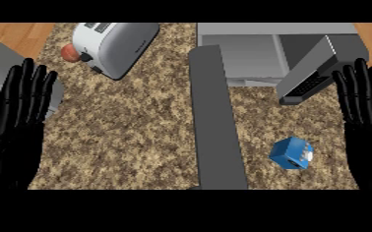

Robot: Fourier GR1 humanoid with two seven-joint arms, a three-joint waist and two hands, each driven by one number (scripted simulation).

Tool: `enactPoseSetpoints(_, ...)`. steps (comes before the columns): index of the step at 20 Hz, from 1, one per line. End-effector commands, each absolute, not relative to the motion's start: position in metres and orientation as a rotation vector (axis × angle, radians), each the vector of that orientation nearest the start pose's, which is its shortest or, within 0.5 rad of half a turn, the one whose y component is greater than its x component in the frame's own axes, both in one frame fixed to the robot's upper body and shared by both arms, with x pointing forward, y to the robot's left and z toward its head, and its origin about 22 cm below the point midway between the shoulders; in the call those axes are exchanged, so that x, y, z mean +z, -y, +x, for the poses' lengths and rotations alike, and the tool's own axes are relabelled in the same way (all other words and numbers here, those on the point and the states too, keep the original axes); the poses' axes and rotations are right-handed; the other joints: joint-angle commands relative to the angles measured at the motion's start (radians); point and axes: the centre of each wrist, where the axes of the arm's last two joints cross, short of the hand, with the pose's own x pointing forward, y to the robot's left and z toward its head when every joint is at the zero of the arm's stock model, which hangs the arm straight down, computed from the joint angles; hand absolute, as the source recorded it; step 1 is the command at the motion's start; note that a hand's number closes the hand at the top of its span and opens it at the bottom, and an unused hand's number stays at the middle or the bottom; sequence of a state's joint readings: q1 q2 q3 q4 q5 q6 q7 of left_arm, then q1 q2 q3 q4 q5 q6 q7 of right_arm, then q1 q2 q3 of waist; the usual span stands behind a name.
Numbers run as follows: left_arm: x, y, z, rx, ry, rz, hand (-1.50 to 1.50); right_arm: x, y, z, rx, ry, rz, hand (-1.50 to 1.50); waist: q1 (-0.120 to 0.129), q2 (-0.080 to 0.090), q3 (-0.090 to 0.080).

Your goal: Pick up the milk, place it into the microwave and close the microwave

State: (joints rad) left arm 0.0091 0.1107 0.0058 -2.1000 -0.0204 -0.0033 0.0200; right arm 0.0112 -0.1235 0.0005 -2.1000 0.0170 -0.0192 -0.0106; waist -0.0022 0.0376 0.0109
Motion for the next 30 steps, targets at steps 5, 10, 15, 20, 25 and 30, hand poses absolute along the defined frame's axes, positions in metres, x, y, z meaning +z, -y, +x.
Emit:
enactPoseSetpoints(5,0.121,-0.244,0.225,-0.154,2.065,0.035,-1.50,0.123,0.216,0.211,0.118,2.085,-0.210,-1.50,0.002,-0.038,-0.011)
enactPoseSetpoints(10,0.096,-0.234,0.213,-0.021,1.952,0.007,-1.50,0.144,0.225,0.200,-0.050,1.990,-0.093,-1.50,0.002,-0.038,-0.011)
enactPoseSetpoints(15,0.097,-0.210,0.190,-0.003,1.979,0.018,-1.50,0.108,0.223,0.194,-0.049,1.967,-0.108,-1.50,0.002,-0.039,-0.011)
enactPoseSetpoints(20,0.099,-0.223,0.165,-0.007,1.981,0.022,-1.50,0.116,0.245,0.194,-0.047,1.939,-0.197,-1.50,0.005,-0.039,-0.011)
enactPoseSetpoints(25,0.112,-0.218,0.176,0.005,1.975,0.020,-1.50,0.063,0.244,0.189,-0.044,1.859,-0.199,-1.50,0.000,-0.038,-0.010)
enactPoseSetpoints(30,0.096,-0.217,0.153,-0.006,1.989,0.006,-1.50,0.043,0.254,0.172,-0.056,1.812,-0.216,-1.50,0.002,-0.039,-0.011)
